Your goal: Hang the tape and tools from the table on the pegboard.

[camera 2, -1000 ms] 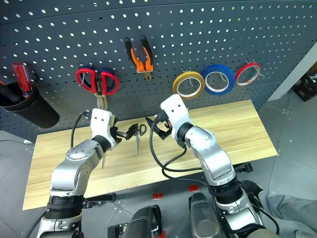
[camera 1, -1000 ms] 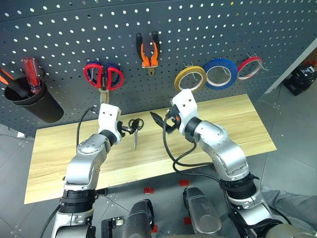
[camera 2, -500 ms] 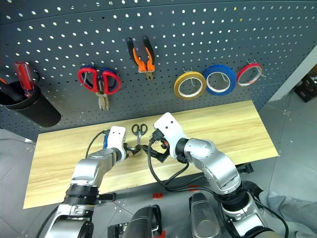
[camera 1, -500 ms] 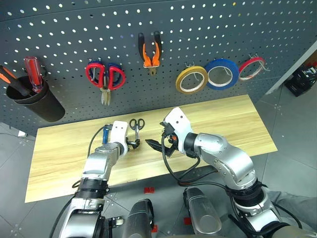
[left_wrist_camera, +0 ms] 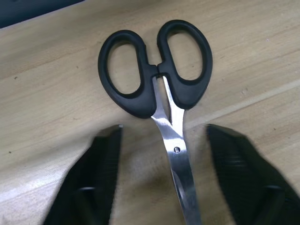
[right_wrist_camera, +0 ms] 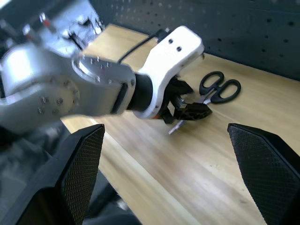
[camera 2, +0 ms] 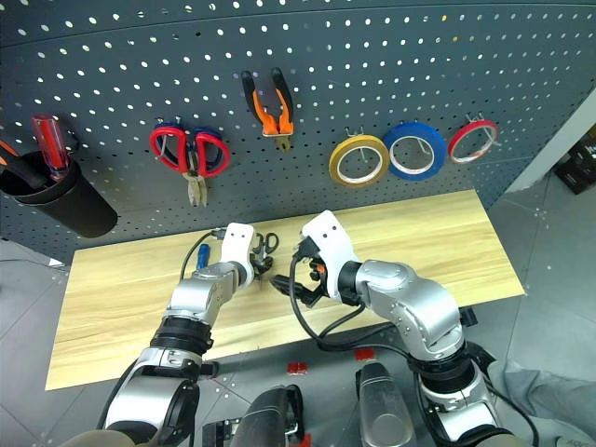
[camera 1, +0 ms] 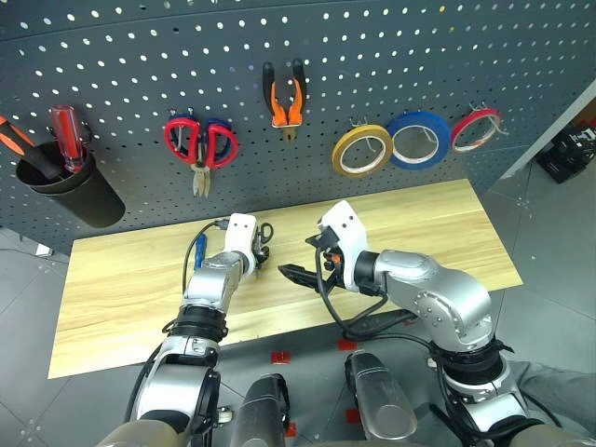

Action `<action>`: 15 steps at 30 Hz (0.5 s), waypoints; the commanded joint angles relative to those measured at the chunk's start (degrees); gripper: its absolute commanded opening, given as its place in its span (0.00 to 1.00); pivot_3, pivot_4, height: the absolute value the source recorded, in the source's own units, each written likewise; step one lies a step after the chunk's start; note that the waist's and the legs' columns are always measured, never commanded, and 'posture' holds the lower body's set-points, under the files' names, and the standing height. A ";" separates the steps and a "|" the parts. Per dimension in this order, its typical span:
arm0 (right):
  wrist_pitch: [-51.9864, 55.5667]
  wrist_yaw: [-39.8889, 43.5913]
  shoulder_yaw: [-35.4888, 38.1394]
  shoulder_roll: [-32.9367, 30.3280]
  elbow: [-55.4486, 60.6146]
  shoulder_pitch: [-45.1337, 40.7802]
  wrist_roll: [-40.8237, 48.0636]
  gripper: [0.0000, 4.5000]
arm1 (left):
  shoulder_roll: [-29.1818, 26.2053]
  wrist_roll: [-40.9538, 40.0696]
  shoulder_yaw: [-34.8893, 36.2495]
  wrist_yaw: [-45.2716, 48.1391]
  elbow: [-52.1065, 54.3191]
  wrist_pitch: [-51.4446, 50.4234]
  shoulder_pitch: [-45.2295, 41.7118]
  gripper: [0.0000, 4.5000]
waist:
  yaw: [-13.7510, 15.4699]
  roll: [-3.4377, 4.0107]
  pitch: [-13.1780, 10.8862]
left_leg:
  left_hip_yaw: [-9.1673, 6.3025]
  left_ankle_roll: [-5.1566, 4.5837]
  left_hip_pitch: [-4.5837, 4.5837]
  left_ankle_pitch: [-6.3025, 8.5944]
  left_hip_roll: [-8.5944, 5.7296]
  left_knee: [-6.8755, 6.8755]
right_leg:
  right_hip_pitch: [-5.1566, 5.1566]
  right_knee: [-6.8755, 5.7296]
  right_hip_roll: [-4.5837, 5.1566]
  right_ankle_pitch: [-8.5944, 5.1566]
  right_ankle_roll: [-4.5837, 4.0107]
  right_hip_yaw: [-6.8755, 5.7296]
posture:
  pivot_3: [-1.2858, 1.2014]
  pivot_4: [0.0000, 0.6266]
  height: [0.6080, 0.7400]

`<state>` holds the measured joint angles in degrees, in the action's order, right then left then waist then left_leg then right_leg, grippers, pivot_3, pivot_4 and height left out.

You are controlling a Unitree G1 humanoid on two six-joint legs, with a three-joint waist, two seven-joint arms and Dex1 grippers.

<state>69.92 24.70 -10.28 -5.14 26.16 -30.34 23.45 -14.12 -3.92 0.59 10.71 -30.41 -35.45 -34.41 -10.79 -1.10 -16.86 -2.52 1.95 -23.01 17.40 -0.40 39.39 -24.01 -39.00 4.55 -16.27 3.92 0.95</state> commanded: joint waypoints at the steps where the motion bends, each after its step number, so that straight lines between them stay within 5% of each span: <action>1: 3.05 -0.28 2.73 0.55 1.91 -1.43 3.33 1.00 | -0.15 1.08 -0.83 0.92 -3.22 0.03 1.92 0.35 | 0.00 0.00 0.03 | -0.01 0.00 0.00 0.00 0.00 0.01 | 0.01 0.00 0.00 0.00 0.00 -0.01 | 0.41 0.48 1.00; 5: 3.55 0.66 1.35 -2.38 2.58 -1.61 4.28 1.00 | -0.46 1.10 -0.85 1.70 -3.73 1.45 2.23 0.06 | 0.00 0.00 0.04 | -0.02 -0.01 0.00 0.00 -0.02 0.01 | 0.02 0.01 0.01 0.00 0.00 -0.01 | 0.41 0.48 1.00; 12: -11.48 4.63 -10.47 -15.95 5.92 -0.45 -3.18 1.00 | -1.69 0.24 -0.21 4.67 1.94 5.12 6.24 0.05 | -0.36 0.01 0.04 | 0.00 -0.01 0.00 0.01 -0.01 0.00 | 0.00 0.04 0.00 0.00 0.00 -0.01 | 0.41 0.47 1.00; 15: -16.95 5.60 -10.07 -17.83 7.26 1.20 -3.78 1.00 | -2.30 -0.90 0.98 5.94 10.74 9.40 10.57 0.05 | -0.40 0.00 0.04 | 0.00 0.00 -0.01 0.00 0.01 -0.01 | -0.01 0.05 -0.01 0.00 0.00 -0.01 | 0.40 0.46 1.00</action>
<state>56.96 29.32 -21.27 -23.35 30.15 -29.79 19.50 -15.77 -4.27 1.00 15.64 -24.07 -28.13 -25.87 -11.19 -1.10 -16.83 -2.52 1.94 -23.02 17.40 -0.37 39.37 -24.02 -38.95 4.54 -16.27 3.93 0.95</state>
